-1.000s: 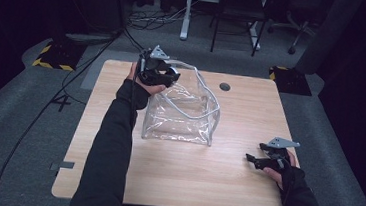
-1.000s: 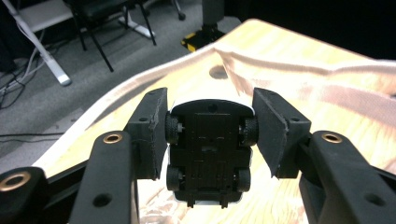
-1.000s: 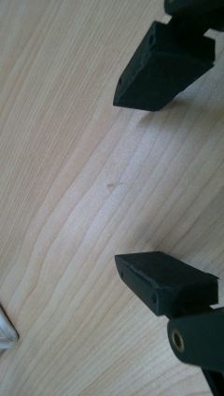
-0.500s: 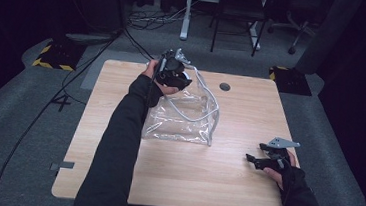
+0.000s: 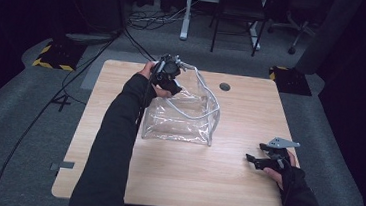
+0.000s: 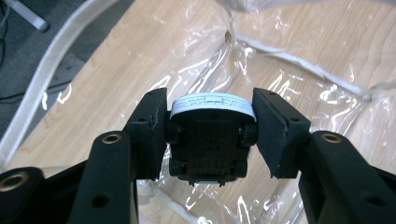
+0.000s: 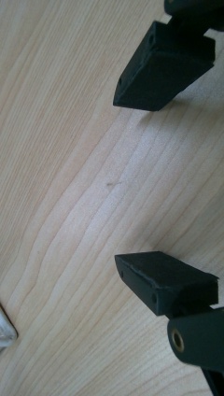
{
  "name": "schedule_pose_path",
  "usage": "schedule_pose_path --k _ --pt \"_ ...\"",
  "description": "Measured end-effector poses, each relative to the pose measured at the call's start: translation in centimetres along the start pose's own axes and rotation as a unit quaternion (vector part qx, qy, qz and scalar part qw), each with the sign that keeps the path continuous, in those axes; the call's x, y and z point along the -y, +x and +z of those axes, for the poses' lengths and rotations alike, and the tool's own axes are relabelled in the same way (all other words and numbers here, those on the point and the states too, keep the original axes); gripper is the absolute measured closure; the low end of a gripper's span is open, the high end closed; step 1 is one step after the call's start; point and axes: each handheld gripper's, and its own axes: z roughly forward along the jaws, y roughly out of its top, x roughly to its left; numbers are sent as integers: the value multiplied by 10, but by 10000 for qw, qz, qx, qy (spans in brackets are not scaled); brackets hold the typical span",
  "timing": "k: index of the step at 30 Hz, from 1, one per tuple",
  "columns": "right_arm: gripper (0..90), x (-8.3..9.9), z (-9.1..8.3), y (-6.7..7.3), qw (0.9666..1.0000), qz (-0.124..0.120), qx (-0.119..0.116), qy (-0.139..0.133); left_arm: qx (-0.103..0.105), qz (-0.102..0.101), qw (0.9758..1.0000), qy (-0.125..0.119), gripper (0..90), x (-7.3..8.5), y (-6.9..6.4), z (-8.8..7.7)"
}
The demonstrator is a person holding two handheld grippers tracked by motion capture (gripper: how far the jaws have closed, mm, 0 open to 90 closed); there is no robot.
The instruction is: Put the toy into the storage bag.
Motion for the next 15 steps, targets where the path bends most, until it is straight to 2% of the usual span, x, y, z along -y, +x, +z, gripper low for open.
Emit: schedule_pose_path --k 3,7,10,15 --pt "204 0 0 0 10000 0 1 0 -47 23 9999 156 482 2 1 1" --pt "204 0 0 0 10000 0 0 1 -60 -71 9993 370 482 4 2 -1" --pt "204 0 0 0 10000 2 0 1 -90 -61 9987 502 482 4 4 -1" --pt "204 0 0 0 10000 1 0 1 -130 8 9981 601 481 4 6 -2"
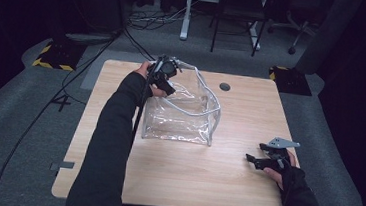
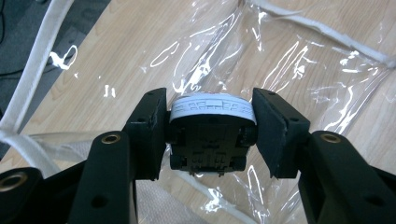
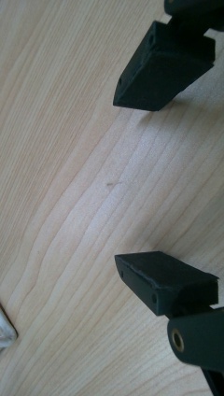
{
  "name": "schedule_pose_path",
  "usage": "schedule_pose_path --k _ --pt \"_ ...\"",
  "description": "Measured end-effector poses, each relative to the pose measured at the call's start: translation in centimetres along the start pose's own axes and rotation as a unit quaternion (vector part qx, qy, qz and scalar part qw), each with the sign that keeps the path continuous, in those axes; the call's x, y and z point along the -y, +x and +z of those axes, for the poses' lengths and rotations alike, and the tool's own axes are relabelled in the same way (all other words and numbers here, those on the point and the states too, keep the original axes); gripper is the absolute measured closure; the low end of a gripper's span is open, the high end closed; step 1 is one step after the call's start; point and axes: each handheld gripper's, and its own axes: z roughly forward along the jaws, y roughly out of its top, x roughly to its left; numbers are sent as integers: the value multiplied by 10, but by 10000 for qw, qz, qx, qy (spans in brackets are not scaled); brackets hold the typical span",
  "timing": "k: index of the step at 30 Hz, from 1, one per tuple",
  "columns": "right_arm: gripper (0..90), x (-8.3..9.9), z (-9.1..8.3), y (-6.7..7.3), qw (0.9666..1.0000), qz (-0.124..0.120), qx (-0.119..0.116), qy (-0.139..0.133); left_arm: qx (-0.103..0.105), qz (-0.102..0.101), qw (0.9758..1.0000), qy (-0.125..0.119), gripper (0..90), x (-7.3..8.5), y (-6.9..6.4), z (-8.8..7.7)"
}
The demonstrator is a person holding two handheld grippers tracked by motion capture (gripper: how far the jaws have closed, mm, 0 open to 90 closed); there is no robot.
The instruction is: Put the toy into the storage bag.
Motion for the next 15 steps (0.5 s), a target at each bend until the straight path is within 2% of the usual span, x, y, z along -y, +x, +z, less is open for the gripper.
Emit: schedule_pose_path --k 2,3,4,5,7,8,10,11,12,14,15 --pt "204 0 0 0 10000 -1 0 1 -9 -60 9999 155 481 2 0 -2" --pt "204 0 0 0 10000 0 0 1 -37 20 9999 95 481 2 2 -2" --pt "204 0 0 0 10000 0 0 1 -52 -62 9999 135 481 3 2 -3" --pt "204 0 0 0 10000 1 -1 0 -64 -8 9999 132 481 3 4 -4" --pt "204 0 0 0 10000 3 0 1 -95 -40 9999 112 481 4 4 -4" --pt "204 0 0 0 10000 1 0 1 -130 -106 9996 235 481 5 4 -5" --pt "204 0 0 0 10000 1 -1 0 -242 17 9995 213 480 5 5 -6" --pt "204 0 0 0 10000 -2 -2 -1 -329 52 9991 245 480 4 5 -6" --pt "204 0 0 0 10000 0 -1 0 -357 0 9986 392 479 3 3 -6" --pt "204 0 0 0 10000 0 -1 0 -438 143 9981 397 479 1 3 -7" --pt "204 0 0 0 10000 -2 0 0 -449 81 9981 419 479 0 2 -8"
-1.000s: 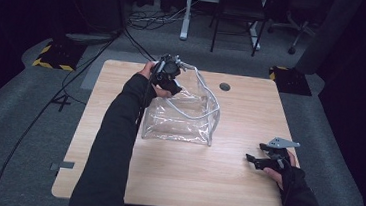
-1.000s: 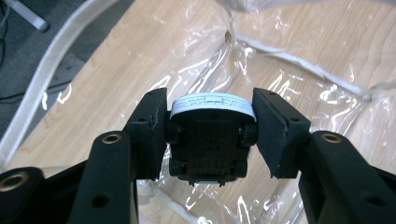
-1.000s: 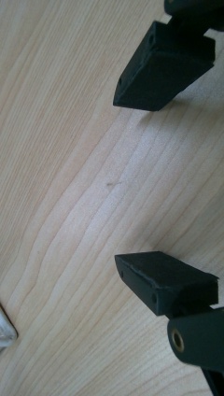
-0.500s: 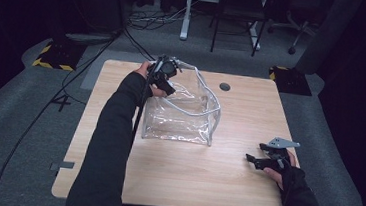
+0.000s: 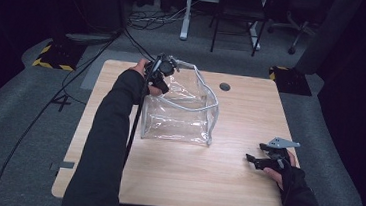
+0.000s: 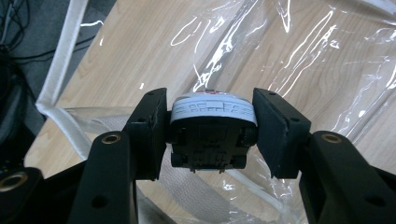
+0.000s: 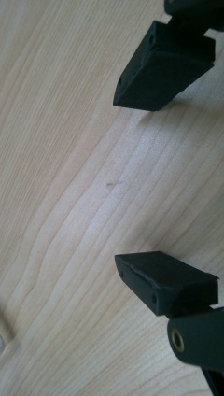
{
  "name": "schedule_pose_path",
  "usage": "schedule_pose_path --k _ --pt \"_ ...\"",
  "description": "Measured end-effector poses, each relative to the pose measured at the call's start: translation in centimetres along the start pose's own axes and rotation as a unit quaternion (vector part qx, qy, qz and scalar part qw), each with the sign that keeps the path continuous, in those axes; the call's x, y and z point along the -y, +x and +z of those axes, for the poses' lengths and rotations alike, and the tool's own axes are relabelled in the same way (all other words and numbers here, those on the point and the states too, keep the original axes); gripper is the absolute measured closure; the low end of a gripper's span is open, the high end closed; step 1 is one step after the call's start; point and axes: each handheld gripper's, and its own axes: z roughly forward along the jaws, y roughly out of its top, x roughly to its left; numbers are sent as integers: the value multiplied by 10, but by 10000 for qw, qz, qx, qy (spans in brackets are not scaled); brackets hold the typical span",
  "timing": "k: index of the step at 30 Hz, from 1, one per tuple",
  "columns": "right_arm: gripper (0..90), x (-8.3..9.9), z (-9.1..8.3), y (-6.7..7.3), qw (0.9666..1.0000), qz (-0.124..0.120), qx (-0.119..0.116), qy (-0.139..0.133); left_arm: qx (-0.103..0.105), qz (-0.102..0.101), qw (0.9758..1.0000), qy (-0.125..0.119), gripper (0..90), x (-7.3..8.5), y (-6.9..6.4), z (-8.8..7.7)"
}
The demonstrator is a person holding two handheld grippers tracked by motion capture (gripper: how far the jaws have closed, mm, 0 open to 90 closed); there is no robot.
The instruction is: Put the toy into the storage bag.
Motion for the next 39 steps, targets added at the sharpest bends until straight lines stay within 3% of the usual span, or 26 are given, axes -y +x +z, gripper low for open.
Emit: schedule_pose_path --k 2,13,15,22,23,27,32,36,39 --pt "204 0 0 0 10000 0 0 1 26 -66 10000 -46 479 -1 0 -2" --pt "204 0 0 0 10000 0 0 0 73 55 10000 -24 479 -1 3 -3" --pt "204 0 0 0 10000 2 -1 0 89 -42 9999 53 478 0 2 -4" --pt "204 0 0 0 10000 35 -3 -11 98 -28 9999 20 476 1 3 -3" --pt "204 0 0 0 10000 11 -2 -3 112 -96 9999 80 475 2 2 -4" --pt "204 0 0 0 10000 1 0 -1 216 -137 9997 3 466 1 2 -4" --pt "204 0 0 0 10000 32 -4 -9 131 -207 9996 -120 406 1 2 -5" --pt "201 0 0 0 10000 18 -18 -12 115 -154 9996 -197 427 0 2 -4" --pt "201 0 0 0 10000 17 -18 -13 152 -249 9995 -129 425 1 1 -5"
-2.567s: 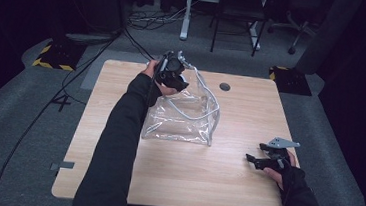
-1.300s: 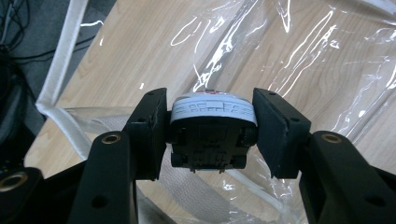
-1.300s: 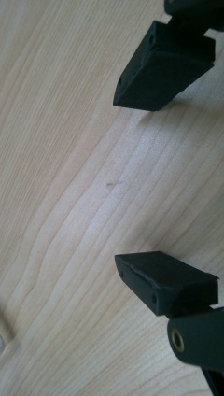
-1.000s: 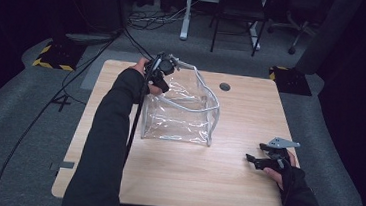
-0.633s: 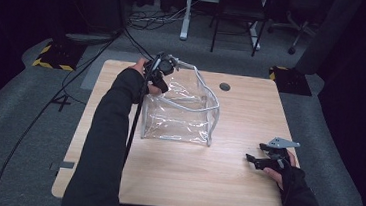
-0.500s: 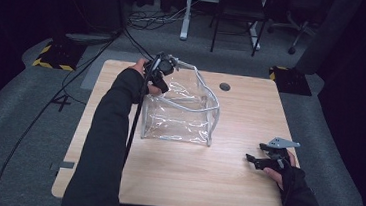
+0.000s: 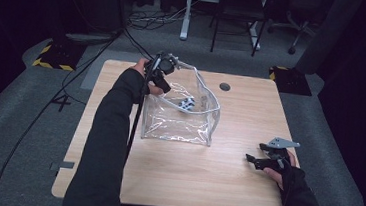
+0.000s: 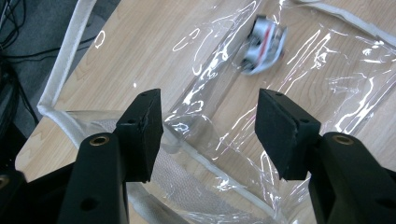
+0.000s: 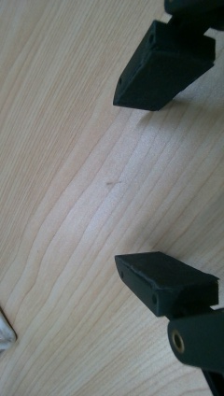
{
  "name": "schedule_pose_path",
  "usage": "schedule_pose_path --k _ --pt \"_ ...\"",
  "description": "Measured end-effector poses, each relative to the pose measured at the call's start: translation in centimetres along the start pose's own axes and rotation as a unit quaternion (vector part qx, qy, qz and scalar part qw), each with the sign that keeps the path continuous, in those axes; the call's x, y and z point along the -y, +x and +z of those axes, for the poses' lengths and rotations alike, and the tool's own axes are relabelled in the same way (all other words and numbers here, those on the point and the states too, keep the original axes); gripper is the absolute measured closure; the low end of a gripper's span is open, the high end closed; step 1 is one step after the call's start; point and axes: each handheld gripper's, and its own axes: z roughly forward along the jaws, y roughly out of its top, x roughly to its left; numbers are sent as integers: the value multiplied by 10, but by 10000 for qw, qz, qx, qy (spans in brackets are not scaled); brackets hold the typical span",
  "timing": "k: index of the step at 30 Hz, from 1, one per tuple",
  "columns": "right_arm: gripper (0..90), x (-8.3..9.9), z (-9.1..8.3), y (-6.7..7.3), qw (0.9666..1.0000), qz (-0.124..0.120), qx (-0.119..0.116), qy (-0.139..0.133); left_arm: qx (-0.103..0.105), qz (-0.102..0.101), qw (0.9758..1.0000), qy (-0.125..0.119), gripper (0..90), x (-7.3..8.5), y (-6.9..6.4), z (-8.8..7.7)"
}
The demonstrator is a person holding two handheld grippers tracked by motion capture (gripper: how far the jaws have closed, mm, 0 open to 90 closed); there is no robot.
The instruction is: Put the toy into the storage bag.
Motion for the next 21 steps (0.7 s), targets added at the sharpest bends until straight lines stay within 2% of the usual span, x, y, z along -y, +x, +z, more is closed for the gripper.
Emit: schedule_pose_path --k 3,6,7,8,9,13,14,15,18,21 --pt "201 0 0 0 10000 -1 0 0 2 10 10000 -3 426 0 0 -1" --pt "200 0 0 -1 10000 -39 3 12 4 -82 9999 -115 418 1 1 -1" --pt "200 0 0 -1 10000 -39 3 12 4 -82 9999 -115 415 1 1 -1" --pt "200 0 0 0 10000 -37 3 11 -15 -49 9998 -214 415 1 3 0" --pt "200 0 0 0 10000 -37 3 12 9 -208 9995 -246 410 3 3 -1" --pt "200 0 0 0 10000 -37 4 12 -14 -243 9982 -544 397 4 6 -1" --pt "200 0 0 0 10000 -38 3 11 -11 -377 9978 -550 396 5 5 -1" --pt "200 0 0 0 10000 -36 4 12 -39 -464 9967 -658 389 6 4 -1" --pt "200 0 0 0 10000 -36 3 12 -168 -451 9946 -919 356 7 8 -4" --pt "200 0 0 0 10000 -36 4 11 -281 -657 9904 -1187 319 11 11 -7"
